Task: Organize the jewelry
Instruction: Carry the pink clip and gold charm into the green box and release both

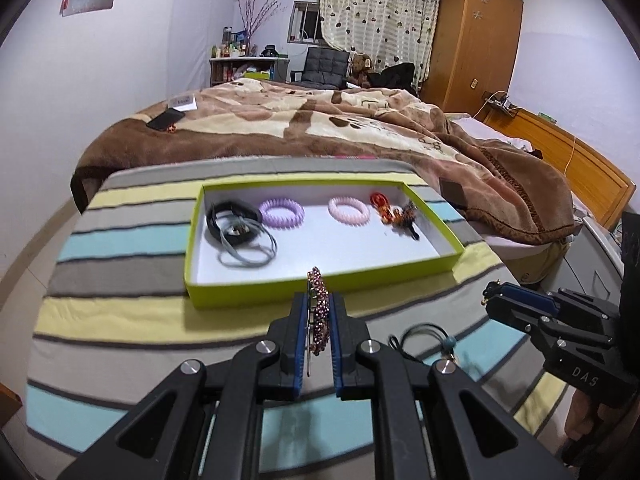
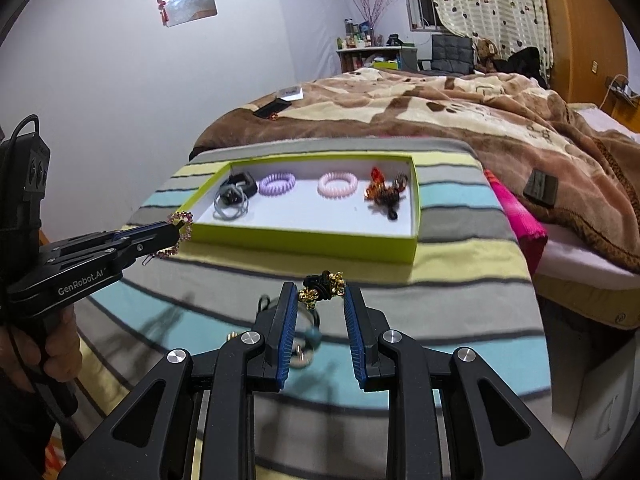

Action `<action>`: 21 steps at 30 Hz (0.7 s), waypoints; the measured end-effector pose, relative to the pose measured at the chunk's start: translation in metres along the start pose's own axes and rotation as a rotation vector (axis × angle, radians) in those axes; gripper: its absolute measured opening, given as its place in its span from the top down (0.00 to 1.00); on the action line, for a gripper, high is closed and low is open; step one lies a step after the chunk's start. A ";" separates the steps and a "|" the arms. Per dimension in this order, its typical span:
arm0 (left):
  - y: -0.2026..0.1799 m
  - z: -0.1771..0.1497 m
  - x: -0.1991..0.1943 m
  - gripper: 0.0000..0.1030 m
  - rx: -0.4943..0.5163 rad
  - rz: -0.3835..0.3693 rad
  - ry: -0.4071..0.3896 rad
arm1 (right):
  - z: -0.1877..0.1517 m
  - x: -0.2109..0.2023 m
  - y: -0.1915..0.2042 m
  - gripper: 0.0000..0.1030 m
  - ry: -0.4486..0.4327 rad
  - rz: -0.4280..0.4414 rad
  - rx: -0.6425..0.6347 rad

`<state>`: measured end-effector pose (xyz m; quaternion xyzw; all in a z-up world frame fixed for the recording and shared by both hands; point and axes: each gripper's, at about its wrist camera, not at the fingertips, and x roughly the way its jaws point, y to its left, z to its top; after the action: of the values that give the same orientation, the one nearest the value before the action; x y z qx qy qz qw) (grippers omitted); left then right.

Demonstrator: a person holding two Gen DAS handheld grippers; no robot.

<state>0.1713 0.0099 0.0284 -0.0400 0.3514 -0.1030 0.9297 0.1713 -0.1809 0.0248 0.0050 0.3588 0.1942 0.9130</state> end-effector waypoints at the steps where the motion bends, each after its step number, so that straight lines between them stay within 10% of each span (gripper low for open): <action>1: 0.002 0.003 0.001 0.89 0.005 -0.001 -0.004 | 0.004 0.002 -0.001 0.76 -0.003 0.003 0.000; 21: 0.012 0.053 0.074 0.89 0.033 -0.024 0.023 | 0.065 0.089 -0.015 0.76 0.052 -0.010 -0.018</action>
<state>0.2632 0.0057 0.0186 -0.0278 0.3598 -0.1202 0.9248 0.2786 -0.1541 0.0128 -0.0101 0.3806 0.1927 0.9044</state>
